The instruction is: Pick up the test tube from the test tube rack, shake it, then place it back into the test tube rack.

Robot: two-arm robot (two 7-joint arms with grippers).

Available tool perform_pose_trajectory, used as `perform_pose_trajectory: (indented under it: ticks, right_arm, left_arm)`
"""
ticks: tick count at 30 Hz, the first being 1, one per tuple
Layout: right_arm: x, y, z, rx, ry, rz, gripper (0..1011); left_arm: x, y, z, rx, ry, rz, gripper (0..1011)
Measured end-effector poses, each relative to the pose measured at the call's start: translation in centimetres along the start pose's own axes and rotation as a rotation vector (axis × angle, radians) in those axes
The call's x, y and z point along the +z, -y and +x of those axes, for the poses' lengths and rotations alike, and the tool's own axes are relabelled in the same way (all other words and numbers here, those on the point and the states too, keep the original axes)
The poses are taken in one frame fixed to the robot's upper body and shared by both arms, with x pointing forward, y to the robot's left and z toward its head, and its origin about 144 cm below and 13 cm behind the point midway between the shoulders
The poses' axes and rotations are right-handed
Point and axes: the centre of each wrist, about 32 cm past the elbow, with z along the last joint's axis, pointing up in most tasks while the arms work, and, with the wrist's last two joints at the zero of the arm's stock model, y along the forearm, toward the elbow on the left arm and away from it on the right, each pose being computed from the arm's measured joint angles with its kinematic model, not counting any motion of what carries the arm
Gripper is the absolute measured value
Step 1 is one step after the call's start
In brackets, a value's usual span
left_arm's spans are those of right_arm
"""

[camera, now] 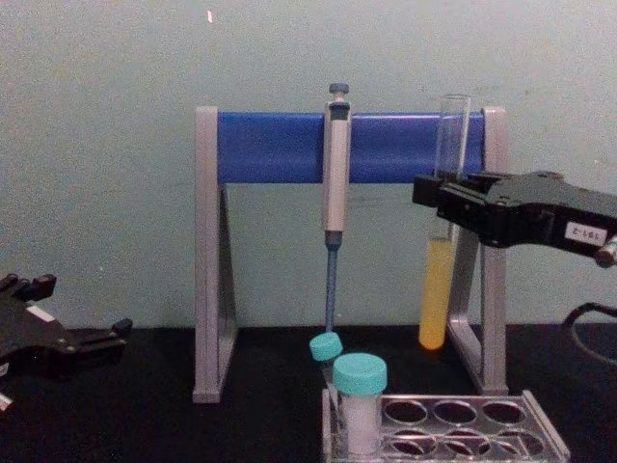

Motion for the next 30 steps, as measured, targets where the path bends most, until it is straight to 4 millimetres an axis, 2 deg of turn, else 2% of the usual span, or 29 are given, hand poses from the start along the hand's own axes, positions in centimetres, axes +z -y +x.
perform_pose_trajectory:
  ticks: [9, 16, 24, 30]
  right_arm:
    - [-0.1, -0.3, 0.6, -0.022, 0.007, -0.01, 225]
    - [0.2, 0.9, 0.8, -0.066, 0.02, -0.032, 225]
    - [0.6, 2.8, -0.4, -0.072, 0.004, -0.074, 225]
    - [0.6, 3.1, -1.3, -0.029, -0.027, -0.09, 225]
  left_arm:
    - [0.0, 0.0, 0.0, 0.0, 0.0, 0.0, 1010]
    - [0.0, 0.0, 0.0, 0.0, 0.0, 0.0, 1010]
    - [0.0, 0.0, 0.0, 0.0, 0.0, 0.0, 1010]
    - [0.0, 0.0, 0.0, 0.0, 0.0, 0.0, 1010]
